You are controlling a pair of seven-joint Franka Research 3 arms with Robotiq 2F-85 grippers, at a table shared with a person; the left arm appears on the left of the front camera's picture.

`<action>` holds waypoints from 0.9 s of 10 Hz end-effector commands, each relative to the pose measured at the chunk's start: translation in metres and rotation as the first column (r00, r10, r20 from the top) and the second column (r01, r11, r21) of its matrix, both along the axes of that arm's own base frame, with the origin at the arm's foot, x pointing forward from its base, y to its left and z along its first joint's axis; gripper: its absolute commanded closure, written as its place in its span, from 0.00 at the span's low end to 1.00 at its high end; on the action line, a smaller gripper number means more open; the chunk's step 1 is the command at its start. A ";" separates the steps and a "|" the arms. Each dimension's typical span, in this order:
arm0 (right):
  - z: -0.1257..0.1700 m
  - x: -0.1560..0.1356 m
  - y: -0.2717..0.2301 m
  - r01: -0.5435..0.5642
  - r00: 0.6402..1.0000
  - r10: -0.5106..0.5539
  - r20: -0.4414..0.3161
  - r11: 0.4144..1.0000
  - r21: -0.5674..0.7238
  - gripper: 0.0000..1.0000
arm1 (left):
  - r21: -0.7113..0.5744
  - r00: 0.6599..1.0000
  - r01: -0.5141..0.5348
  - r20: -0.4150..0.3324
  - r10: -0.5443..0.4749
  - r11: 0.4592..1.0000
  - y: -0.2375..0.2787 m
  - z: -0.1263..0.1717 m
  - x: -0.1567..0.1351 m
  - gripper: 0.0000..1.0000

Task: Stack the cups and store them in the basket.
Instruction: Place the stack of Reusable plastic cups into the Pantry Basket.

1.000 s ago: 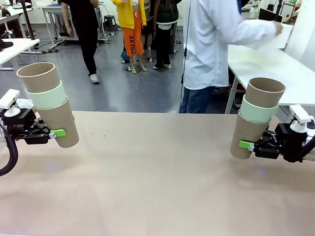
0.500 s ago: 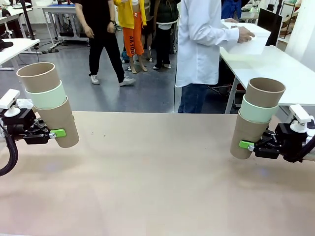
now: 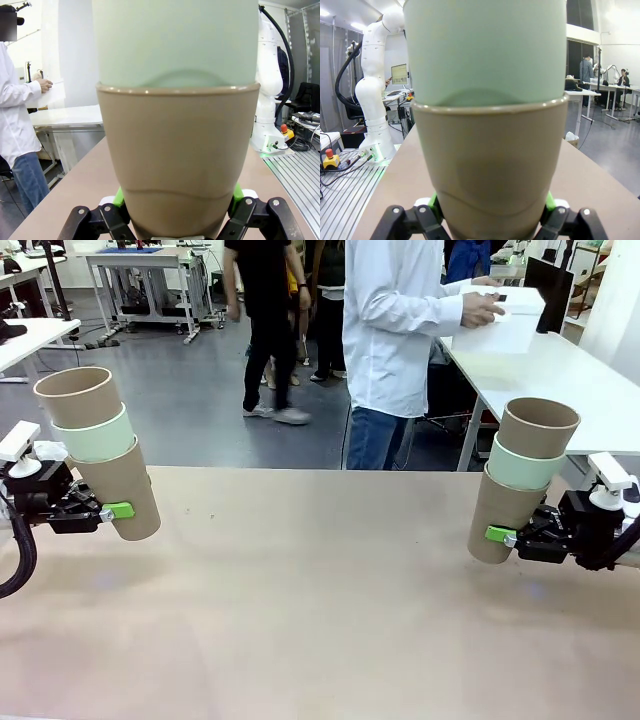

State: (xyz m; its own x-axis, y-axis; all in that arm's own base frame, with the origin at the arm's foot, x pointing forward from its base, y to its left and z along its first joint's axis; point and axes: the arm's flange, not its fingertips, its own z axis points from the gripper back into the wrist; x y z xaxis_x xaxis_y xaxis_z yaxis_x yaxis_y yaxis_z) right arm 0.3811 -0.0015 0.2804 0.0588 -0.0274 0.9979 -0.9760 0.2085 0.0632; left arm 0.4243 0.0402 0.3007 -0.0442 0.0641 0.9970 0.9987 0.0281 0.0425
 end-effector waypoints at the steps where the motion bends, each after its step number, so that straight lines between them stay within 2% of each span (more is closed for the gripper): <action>1: 0.005 0.002 0.002 0.004 1.000 -0.004 0.002 1.000 0.000 0.16 | -0.006 1.000 0.006 0.011 -0.006 1.000 -0.001 0.004 0.001 0.16; 9: 0.005 0.002 0.002 0.004 1.000 -0.004 0.002 1.000 0.000 0.16 | -0.006 1.000 0.006 0.011 -0.006 1.000 -0.001 0.004 0.001 0.16</action>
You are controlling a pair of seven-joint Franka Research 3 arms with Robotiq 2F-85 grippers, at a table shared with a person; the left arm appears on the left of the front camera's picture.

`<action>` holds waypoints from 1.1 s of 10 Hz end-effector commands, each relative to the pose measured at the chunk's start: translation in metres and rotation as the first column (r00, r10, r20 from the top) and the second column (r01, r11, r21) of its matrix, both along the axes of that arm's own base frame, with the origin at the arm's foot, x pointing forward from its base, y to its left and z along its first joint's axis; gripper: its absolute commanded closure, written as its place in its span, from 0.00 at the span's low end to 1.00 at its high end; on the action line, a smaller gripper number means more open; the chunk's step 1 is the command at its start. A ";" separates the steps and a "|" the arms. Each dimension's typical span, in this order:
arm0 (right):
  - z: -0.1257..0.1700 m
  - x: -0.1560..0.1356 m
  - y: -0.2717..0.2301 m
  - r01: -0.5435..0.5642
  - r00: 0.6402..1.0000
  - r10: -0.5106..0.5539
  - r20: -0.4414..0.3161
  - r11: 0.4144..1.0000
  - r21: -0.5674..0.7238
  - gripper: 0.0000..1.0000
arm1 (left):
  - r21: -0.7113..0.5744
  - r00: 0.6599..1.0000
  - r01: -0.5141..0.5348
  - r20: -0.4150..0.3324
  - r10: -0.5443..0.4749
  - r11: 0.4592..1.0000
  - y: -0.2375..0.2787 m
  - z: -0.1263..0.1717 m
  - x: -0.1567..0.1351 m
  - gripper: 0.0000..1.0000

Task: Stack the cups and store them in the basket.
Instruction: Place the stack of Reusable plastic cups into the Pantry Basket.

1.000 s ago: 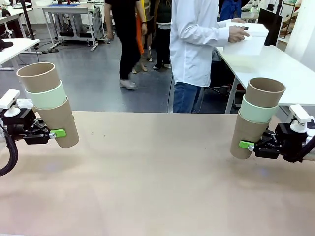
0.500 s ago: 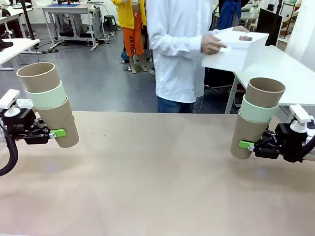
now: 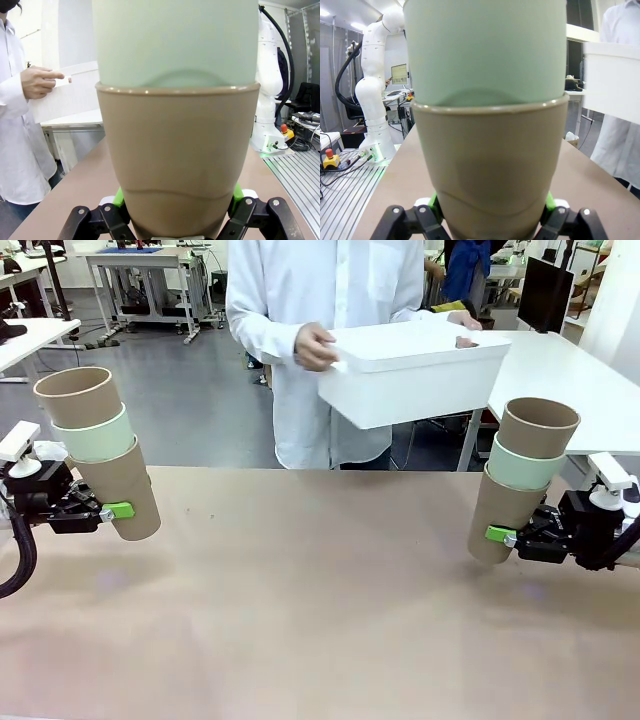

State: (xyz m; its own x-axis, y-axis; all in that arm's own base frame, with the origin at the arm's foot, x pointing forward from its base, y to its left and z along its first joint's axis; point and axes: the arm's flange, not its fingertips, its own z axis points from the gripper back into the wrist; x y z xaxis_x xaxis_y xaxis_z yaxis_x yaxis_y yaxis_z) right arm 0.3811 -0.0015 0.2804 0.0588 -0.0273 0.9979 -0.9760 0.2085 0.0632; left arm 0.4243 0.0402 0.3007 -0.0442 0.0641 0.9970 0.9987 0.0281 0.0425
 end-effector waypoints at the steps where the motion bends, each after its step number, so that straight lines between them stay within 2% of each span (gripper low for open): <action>1: 0.005 0.002 0.002 0.004 1.000 -0.004 0.002 1.000 0.000 0.16 | -0.006 1.000 0.006 0.011 -0.006 1.000 -0.001 0.004 0.001 0.16; 11: 0.005 0.002 0.002 0.004 1.000 -0.004 0.002 1.000 0.000 0.16 | -0.006 1.000 0.006 0.011 -0.006 1.000 -0.001 0.004 0.001 0.16</action>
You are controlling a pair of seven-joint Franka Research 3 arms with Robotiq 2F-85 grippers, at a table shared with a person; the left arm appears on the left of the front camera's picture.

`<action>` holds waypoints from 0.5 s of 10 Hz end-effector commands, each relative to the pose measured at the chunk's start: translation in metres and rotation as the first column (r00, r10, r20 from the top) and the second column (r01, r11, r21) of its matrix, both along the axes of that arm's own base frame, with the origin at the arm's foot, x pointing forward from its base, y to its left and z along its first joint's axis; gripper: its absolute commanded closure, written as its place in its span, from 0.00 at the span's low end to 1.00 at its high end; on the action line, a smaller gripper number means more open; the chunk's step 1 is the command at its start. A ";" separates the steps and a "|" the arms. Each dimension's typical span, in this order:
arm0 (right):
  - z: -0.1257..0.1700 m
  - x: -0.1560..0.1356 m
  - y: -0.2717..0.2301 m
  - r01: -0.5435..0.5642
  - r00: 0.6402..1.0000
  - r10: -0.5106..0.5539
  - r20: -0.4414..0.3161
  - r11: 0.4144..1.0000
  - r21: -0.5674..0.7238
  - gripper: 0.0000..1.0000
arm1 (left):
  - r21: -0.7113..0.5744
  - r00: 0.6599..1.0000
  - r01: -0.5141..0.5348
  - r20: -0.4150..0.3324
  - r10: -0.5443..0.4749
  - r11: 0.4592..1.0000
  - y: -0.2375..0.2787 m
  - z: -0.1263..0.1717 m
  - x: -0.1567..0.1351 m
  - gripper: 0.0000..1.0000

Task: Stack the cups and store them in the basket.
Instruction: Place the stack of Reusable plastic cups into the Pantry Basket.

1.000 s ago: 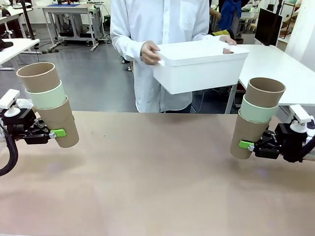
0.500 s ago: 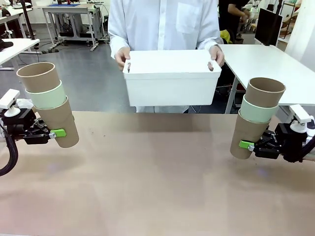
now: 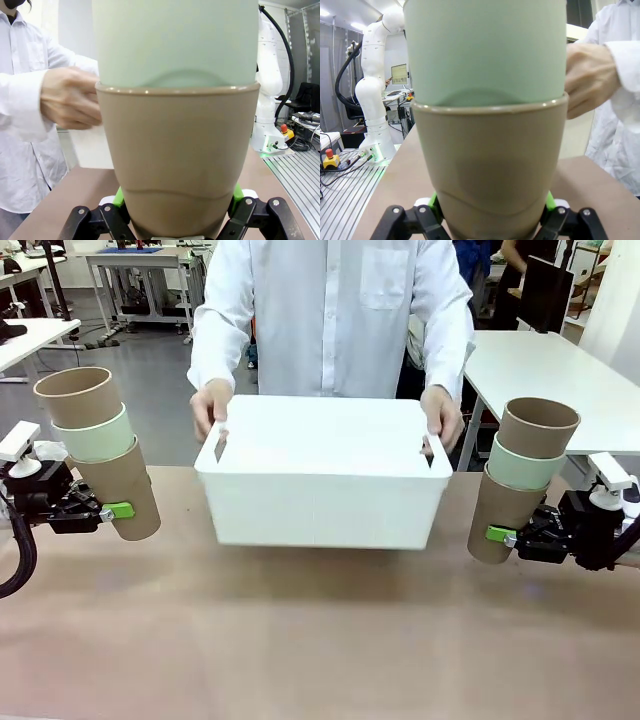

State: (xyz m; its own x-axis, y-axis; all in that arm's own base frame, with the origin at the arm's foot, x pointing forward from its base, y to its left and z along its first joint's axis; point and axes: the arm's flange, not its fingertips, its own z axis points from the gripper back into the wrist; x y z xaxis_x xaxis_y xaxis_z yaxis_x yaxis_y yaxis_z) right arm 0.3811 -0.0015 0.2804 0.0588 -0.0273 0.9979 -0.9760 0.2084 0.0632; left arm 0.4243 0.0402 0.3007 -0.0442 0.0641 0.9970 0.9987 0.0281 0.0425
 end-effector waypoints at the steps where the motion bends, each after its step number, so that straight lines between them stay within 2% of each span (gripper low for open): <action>1: 0.005 0.002 0.002 0.004 1.000 -0.004 0.002 1.000 0.000 0.16 | -0.006 1.000 0.006 0.011 -0.006 1.000 -0.001 0.004 0.001 0.16; 5: 0.005 0.002 0.002 0.004 1.000 -0.004 0.002 1.000 0.000 0.16 | -0.006 1.000 0.006 0.011 -0.006 1.000 -0.001 0.004 0.001 0.16</action>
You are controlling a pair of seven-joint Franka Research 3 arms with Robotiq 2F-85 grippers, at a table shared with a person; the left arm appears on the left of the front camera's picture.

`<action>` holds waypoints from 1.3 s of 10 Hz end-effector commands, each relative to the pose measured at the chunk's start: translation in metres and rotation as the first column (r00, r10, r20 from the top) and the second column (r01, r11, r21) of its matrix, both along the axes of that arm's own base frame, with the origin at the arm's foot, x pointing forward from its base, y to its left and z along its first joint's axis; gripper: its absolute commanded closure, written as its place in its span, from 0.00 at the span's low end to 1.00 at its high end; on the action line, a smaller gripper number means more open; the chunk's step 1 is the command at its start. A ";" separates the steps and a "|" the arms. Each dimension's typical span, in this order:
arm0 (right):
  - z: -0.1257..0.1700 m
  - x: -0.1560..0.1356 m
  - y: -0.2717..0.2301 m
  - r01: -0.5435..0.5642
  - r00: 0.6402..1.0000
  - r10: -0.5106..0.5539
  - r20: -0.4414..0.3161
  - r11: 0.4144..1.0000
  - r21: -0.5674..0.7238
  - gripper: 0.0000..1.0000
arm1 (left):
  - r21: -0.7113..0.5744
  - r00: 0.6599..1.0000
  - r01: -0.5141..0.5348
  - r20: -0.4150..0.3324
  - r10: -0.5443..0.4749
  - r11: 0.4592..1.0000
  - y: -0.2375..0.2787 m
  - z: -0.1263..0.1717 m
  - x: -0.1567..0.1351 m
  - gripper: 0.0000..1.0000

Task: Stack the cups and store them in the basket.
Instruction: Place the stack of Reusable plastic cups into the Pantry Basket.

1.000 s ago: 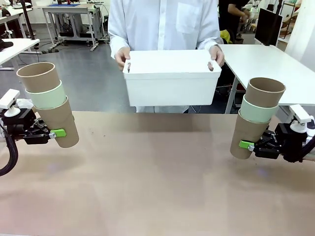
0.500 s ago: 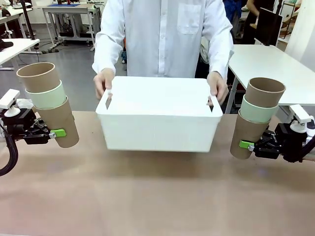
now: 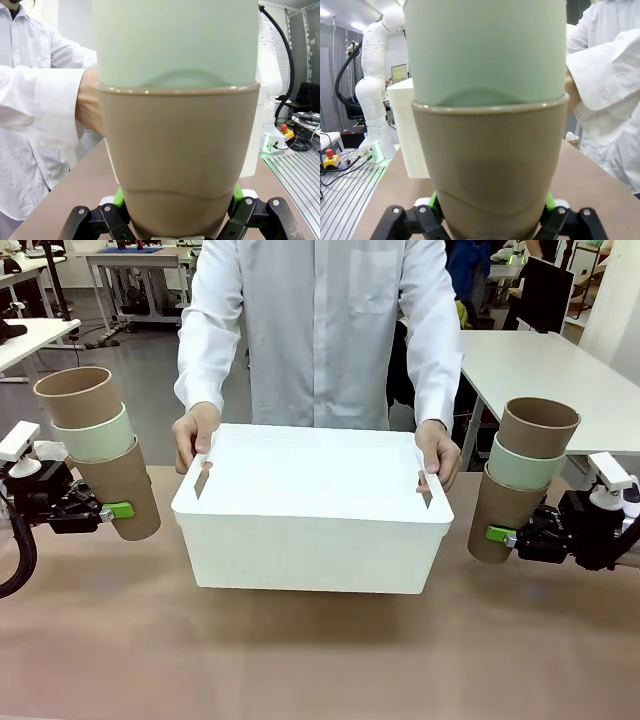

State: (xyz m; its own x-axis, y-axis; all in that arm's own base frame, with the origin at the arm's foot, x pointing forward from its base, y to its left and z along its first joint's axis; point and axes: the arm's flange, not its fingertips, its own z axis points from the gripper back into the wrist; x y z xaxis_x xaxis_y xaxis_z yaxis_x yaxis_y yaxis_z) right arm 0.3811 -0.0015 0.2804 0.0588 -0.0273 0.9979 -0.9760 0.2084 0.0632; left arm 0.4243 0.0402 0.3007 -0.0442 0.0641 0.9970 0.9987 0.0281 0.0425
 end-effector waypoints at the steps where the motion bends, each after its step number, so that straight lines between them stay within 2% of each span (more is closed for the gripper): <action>1: 0.005 0.002 0.002 0.004 1.000 -0.004 0.002 1.000 0.000 0.16 | -0.006 1.000 0.006 0.011 -0.006 1.000 -0.001 0.004 0.001 0.16; 13: 0.005 0.002 0.002 0.004 1.000 -0.004 0.002 1.000 0.000 0.16 | -0.006 1.000 0.006 0.011 -0.006 1.000 -0.001 0.004 0.001 0.16</action>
